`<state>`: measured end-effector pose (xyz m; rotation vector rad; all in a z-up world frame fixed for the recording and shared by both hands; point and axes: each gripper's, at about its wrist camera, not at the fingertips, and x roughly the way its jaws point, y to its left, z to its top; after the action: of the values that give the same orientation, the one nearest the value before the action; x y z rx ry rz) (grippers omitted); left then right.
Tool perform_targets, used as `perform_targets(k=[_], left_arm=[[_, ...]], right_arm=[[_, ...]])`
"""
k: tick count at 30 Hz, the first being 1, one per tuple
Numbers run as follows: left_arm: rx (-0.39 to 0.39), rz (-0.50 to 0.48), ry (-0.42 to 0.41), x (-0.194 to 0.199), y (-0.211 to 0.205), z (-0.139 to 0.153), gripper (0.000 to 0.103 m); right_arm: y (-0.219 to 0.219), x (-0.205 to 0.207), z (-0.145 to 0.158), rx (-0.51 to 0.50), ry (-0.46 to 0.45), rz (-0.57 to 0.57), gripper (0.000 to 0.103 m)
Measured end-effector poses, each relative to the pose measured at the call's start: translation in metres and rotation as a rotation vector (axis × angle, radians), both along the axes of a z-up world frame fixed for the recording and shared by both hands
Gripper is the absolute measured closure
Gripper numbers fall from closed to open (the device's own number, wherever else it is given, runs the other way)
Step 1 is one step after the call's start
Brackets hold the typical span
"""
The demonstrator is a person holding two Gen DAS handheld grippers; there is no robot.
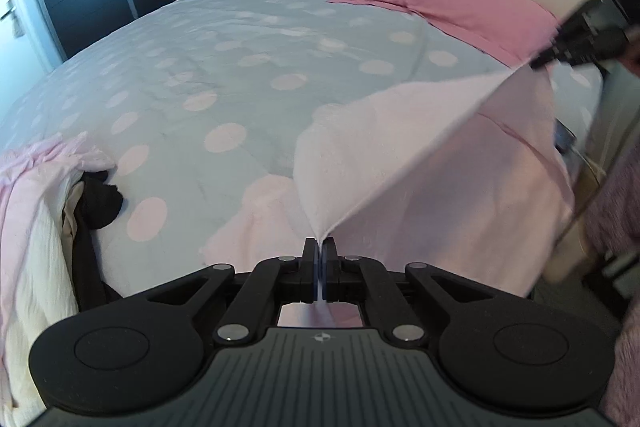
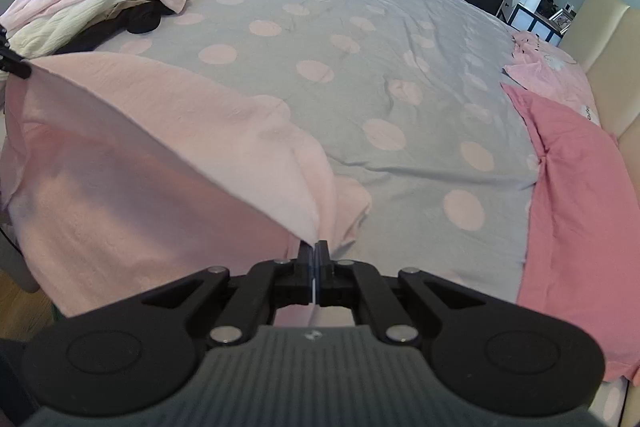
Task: Fold clothes
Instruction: 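Grasp the pink garment's edge with both tools and lift it up, then fold the lifted garment over itself with both tools and open them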
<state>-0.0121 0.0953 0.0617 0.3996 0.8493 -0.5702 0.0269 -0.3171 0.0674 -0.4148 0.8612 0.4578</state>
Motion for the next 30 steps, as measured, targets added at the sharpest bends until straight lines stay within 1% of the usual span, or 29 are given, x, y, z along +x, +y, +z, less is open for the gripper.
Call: perform_targets(k=[3, 6, 10, 12, 14, 17, 19, 20, 23, 26, 28, 30], left_arm=[[0.064, -0.105, 0.002, -0.024, -0.016, -0.004, 0.103], [0.096, -0.184, 0.042, -0.042, -0.028, -0.015, 0.103], [0.113, -0.267, 0.106, -0.054, -0.038, -0.034, 0.103], [0.11, -0.291, 0.132, -0.055, -0.044, -0.042, 0.103], [0.111, -0.309, 0.147, -0.055, -0.049, -0.05, 0.103], [0.131, -0.318, 0.171, -0.051, -0.052, -0.061, 0.099], [0.142, -0.307, 0.185, -0.048, -0.052, -0.064, 0.087], [0.144, -0.299, 0.189, -0.047, -0.051, -0.064, 0.084], [0.132, -0.265, 0.181, -0.039, -0.045, -0.058, 0.082], [0.103, -0.222, 0.187, -0.032, -0.038, -0.054, 0.072], [0.103, -0.223, 0.193, -0.031, -0.038, -0.057, 0.065], [0.13, -0.241, 0.195, -0.035, -0.04, -0.061, 0.065]], right_arm=[[-0.01, -0.012, 0.012, -0.015, 0.01, 0.013, 0.102], [-0.015, -0.026, 0.013, -0.05, 0.05, 0.033, 0.102], [-0.018, -0.042, -0.007, -0.144, 0.151, 0.084, 0.102], [-0.02, -0.049, -0.021, -0.188, 0.216, 0.107, 0.102], [-0.022, -0.052, -0.034, -0.224, 0.256, 0.116, 0.102], [-0.023, -0.055, -0.056, -0.251, 0.317, 0.131, 0.102], [-0.021, -0.056, -0.068, -0.257, 0.344, 0.146, 0.102], [-0.02, -0.058, -0.073, -0.254, 0.354, 0.155, 0.102], [-0.013, -0.061, -0.087, -0.25, 0.386, 0.184, 0.102], [-0.007, -0.063, -0.101, -0.281, 0.412, 0.206, 0.101], [-0.007, -0.064, -0.104, -0.291, 0.422, 0.209, 0.097], [-0.009, -0.067, -0.1, -0.28, 0.427, 0.21, 0.096]])
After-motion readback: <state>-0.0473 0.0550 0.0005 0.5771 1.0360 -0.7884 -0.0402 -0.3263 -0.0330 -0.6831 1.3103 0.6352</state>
